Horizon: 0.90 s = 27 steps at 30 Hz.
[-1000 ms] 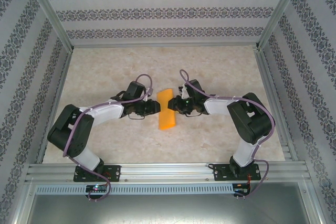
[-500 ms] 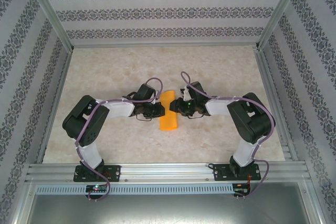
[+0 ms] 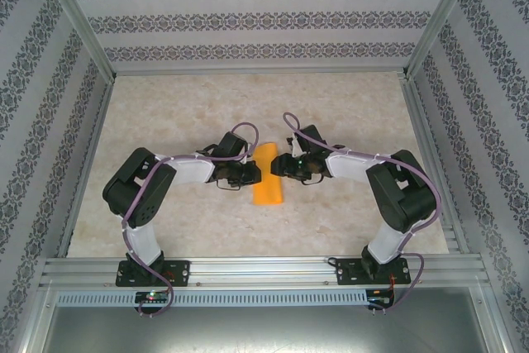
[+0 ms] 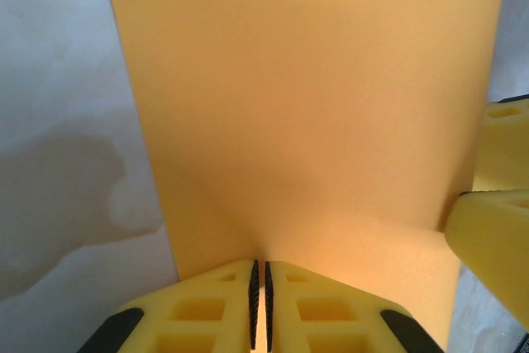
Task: Fold a paper plane with a square sheet of paper (pick it up from the middle)
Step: Hold the square sheet of paper at the center of the table.
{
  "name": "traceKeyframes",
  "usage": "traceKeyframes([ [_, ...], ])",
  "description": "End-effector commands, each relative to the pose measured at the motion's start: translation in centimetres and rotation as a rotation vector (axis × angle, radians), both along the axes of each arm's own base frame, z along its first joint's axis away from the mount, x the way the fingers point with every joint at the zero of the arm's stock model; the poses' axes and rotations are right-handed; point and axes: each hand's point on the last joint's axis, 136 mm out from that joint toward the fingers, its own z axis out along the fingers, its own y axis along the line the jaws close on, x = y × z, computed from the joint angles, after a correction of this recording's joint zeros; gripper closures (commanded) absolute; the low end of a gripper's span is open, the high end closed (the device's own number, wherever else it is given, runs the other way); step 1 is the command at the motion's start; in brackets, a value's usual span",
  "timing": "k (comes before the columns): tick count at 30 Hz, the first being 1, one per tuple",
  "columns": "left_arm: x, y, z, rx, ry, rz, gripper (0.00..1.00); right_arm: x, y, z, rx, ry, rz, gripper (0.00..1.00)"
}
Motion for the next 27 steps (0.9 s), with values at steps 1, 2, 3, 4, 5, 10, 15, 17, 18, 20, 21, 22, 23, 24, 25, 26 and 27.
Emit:
traceKeyframes([
  [1, 0.4, -1.3, 0.1, -0.012, -0.032, -0.031, 0.84, -0.2, -0.5, -0.4, -0.095, -0.015, 0.048, 0.45],
  [2, 0.4, -1.4, 0.2, -0.018, -0.031, -0.033, 0.84, -0.1, -0.2, -0.3, -0.09, -0.018, 0.051, 0.45],
  [3, 0.4, -1.4, 0.1, -0.021, -0.028, -0.033, 0.84, 0.0, 0.0, -0.3, -0.082, -0.021, 0.055, 0.45],
  [4, 0.5, -1.5, 0.2, -0.023, -0.03, -0.033, 0.84, 0.1, 0.3, -0.2, -0.072, -0.022, 0.057, 0.45],
  [5, 0.5, -1.6, 0.3, -0.024, -0.033, -0.035, 0.84, 0.2, 0.5, -0.3, -0.064, -0.021, 0.058, 0.45],
  [10, 0.5, -1.8, 0.3, -0.028, -0.029, -0.043, 0.84, 0.4, 0.9, -0.7, -0.07, -0.013, 0.067, 0.5],
  [15, 0.5, -1.9, 0.9, -0.041, -0.037, -0.044, 0.81, 0.2, -0.4, -1.5, -0.164, -0.001, 0.078, 0.57],
  [17, 0.6, -1.8, 1.5, -0.042, -0.05, -0.039, 0.79, 0.1, -0.4, -1.4, -0.157, -0.007, 0.079, 0.59],
  [18, 0.5, -1.8, 1.9, -0.043, -0.058, -0.041, 0.77, 0.1, -0.4, -1.4, -0.155, -0.009, 0.081, 0.6],
  [20, 0.5, -1.6, 2.4, -0.042, -0.066, -0.041, 0.74, -0.1, -0.4, -1.6, -0.153, -0.006, 0.088, 0.6],
  [21, 0.6, -1.6, 2.8, -0.042, -0.074, -0.04, 0.73, 0.0, -0.4, -1.6, -0.153, -0.005, 0.09, 0.61],
  [22, 0.6, -1.5, 3.1, -0.04, -0.083, -0.04, 0.71, -0.1, -0.4, -1.7, -0.154, -0.005, 0.095, 0.63],
  [23, 0.6, -1.4, 3.5, -0.038, -0.091, -0.039, 0.7, 0.0, -0.4, -1.7, -0.155, -0.008, 0.097, 0.64],
  [24, 0.6, -1.3, 3.8, -0.035, -0.099, -0.039, 0.69, -0.1, -0.4, -1.8, -0.158, -0.007, 0.101, 0.64],
  [25, 0.6, -1.2, 4.2, -0.028, -0.107, -0.04, 0.69, -0.1, -0.5, -1.8, -0.16, -0.005, 0.101, 0.64],
  [26, 0.7, -1.1, 4.5, -0.021, -0.115, -0.043, 0.68, -0.1, -0.5, -1.8, -0.16, -0.004, 0.103, 0.65],
  [27, 0.7, -0.9, 4.7, -0.011, -0.118, -0.043, 0.68, -0.1, -0.6, -1.9, -0.161, -0.004, 0.102, 0.65],
])
